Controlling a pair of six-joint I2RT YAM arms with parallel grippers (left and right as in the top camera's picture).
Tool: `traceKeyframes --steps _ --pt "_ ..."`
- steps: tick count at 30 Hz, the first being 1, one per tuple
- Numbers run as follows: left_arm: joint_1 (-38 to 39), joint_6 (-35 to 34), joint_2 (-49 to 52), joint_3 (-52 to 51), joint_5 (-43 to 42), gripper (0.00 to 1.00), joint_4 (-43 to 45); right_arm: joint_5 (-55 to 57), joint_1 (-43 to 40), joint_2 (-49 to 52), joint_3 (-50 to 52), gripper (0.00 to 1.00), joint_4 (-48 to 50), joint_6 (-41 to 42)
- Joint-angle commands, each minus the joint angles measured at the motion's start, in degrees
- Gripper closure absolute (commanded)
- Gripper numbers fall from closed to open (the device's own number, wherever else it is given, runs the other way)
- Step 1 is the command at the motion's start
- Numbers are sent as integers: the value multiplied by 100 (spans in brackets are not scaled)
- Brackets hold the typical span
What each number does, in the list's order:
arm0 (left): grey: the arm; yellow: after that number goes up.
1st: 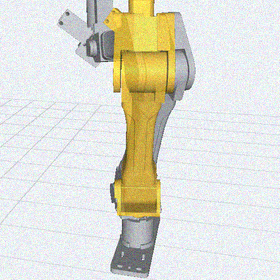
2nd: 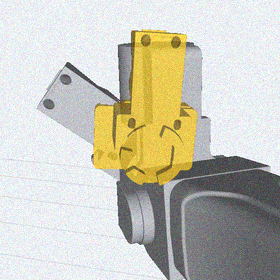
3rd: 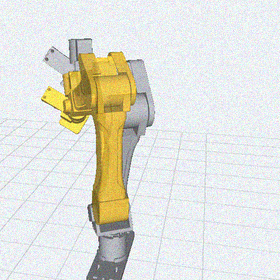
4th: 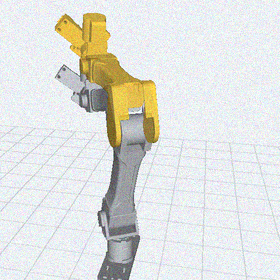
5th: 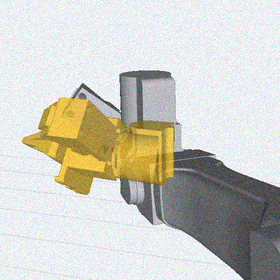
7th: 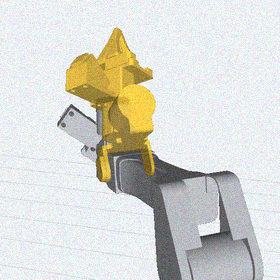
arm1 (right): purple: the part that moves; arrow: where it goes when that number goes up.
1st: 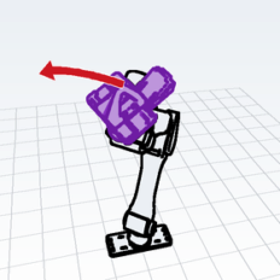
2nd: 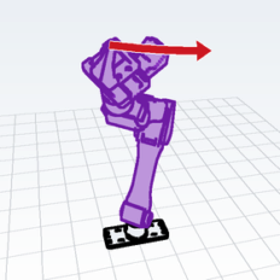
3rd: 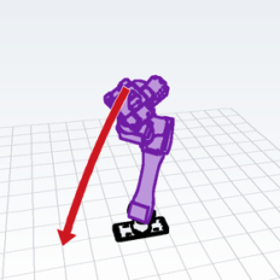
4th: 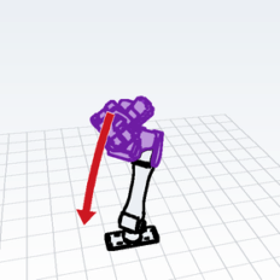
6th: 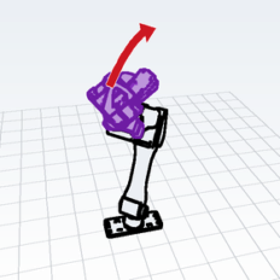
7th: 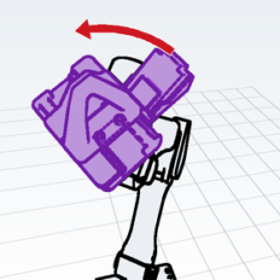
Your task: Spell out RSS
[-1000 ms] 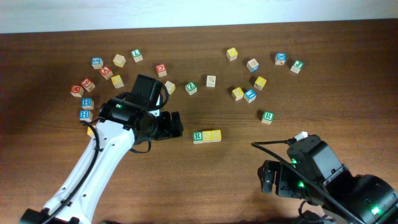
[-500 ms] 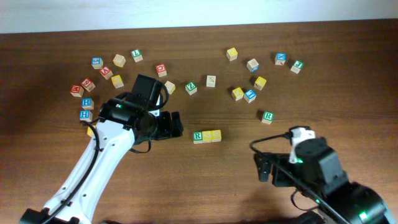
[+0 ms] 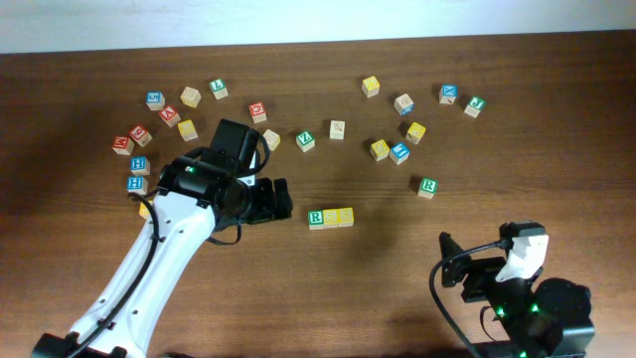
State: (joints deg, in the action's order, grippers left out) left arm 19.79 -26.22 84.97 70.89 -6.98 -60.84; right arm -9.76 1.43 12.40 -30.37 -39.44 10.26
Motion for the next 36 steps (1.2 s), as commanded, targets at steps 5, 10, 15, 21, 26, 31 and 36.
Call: traceKeyframes --steps 5,10,15,21,26,31,36 --pt "-20 11 -35 50 42 1 9 -400 -275 -903 1209 2 1209 -280" --pt "-20 11 -35 50 42 1 11 -402 -275 -1139 1749 2 1958 -280" --pt "-20 11 -35 50 42 1 11 -420 -291 -1222 2070 2 2441 -363" --pt "-20 11 -35 50 42 1 9 -656 -308 -1222 2277 2 3021 -1217" --pt "-20 11 -35 50 42 1 11 -632 -306 -1222 2566 2 3447 -1325" --pt "-20 11 -35 50 42 1 9 -610 -306 -1222 3005 2 4186 -1281" --pt "-20 11 -35 50 42 1 11 -157 -306 -1222 3005 2 4092 -977"
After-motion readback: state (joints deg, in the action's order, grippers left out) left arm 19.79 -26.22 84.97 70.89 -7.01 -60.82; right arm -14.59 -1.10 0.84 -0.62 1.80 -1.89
